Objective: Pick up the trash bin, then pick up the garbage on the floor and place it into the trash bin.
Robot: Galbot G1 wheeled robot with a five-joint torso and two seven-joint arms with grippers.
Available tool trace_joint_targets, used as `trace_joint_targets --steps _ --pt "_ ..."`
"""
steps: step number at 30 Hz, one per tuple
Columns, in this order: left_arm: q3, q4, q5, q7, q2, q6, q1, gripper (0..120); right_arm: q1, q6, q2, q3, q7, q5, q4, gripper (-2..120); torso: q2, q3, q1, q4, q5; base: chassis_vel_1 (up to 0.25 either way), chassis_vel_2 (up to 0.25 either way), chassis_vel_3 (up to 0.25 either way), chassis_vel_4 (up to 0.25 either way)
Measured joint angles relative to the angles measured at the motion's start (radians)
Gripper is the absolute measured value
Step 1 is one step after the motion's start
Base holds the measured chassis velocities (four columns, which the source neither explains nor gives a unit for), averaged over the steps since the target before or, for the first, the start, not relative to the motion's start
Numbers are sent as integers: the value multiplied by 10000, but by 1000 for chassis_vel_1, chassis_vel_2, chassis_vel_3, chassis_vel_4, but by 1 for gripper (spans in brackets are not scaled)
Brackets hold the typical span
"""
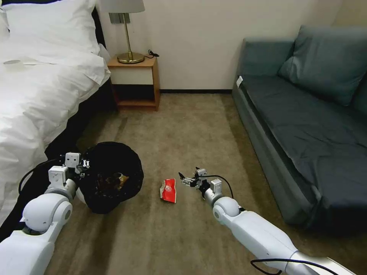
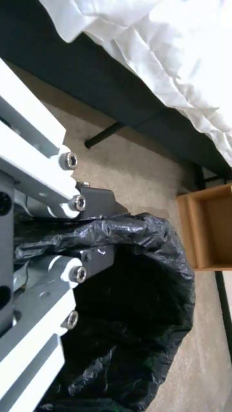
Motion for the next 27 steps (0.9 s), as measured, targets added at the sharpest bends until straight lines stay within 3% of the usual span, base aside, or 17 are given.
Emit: trace_joint_targets --steps 27 --pt "-19 -9 -10 38 -5 -43 -1 5 -115 197 20 -44 -36 -332 -186 100 0 0 0 2 0 -66 61 65 -64"
